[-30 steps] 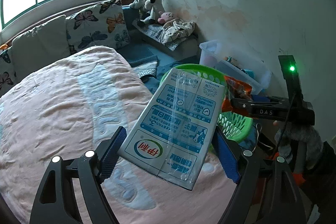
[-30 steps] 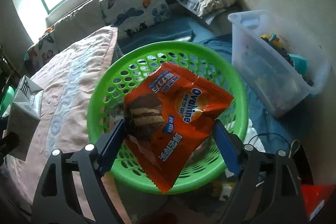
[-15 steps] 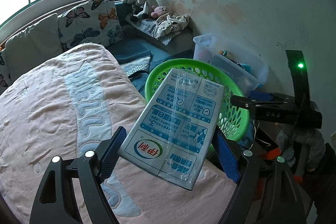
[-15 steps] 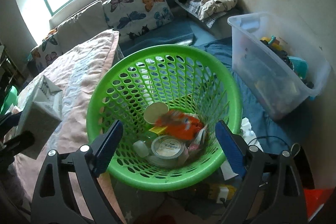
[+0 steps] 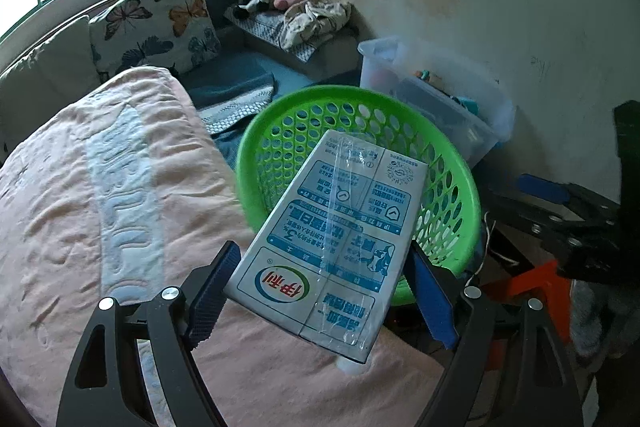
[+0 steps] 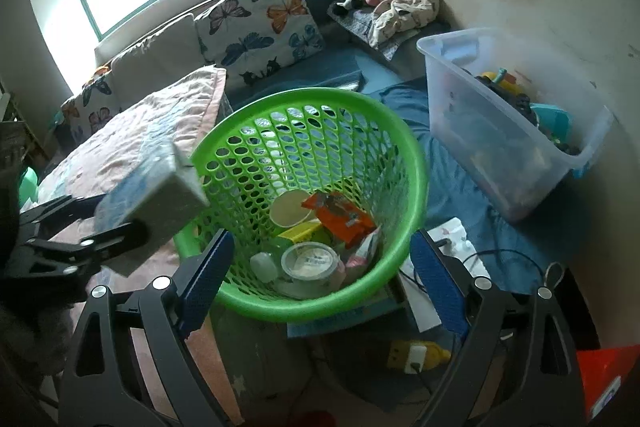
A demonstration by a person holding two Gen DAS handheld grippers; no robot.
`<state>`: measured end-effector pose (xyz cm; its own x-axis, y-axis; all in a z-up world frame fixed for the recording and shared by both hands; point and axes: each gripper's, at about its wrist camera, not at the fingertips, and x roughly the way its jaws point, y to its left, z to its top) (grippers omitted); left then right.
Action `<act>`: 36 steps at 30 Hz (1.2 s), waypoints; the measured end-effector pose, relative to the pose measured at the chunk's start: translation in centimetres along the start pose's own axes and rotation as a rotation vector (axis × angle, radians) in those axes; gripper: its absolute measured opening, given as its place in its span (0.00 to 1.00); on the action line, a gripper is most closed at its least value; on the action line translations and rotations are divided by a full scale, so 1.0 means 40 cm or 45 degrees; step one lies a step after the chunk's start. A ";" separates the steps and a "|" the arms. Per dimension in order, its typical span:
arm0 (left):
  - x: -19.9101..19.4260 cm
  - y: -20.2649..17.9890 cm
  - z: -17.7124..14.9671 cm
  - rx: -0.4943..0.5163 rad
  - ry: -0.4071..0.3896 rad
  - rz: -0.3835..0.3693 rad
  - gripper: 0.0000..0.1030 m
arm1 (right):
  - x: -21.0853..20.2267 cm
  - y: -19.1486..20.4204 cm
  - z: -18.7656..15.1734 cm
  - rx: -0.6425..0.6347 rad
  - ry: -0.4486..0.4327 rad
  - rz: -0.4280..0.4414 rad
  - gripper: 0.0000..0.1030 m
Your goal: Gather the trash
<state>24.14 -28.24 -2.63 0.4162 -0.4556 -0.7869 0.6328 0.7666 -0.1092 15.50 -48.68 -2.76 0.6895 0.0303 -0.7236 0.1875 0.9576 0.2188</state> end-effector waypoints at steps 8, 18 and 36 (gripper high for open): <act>0.054 -0.040 0.020 0.030 0.037 -0.006 0.77 | -0.019 -0.024 -0.024 0.027 -0.010 -0.001 0.86; 0.061 -0.045 0.020 0.020 0.030 -0.029 0.83 | -0.030 -0.040 -0.033 0.070 -0.020 0.003 0.86; -0.082 0.023 -0.050 -0.048 -0.066 0.031 0.83 | -0.084 0.066 -0.064 -0.003 -0.082 0.065 0.86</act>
<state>22.05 -25.14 -1.36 0.4650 -0.4589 -0.7571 0.5977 0.7936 -0.1139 11.88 -45.53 -1.44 0.7418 0.0608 -0.6679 0.1491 0.9560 0.2526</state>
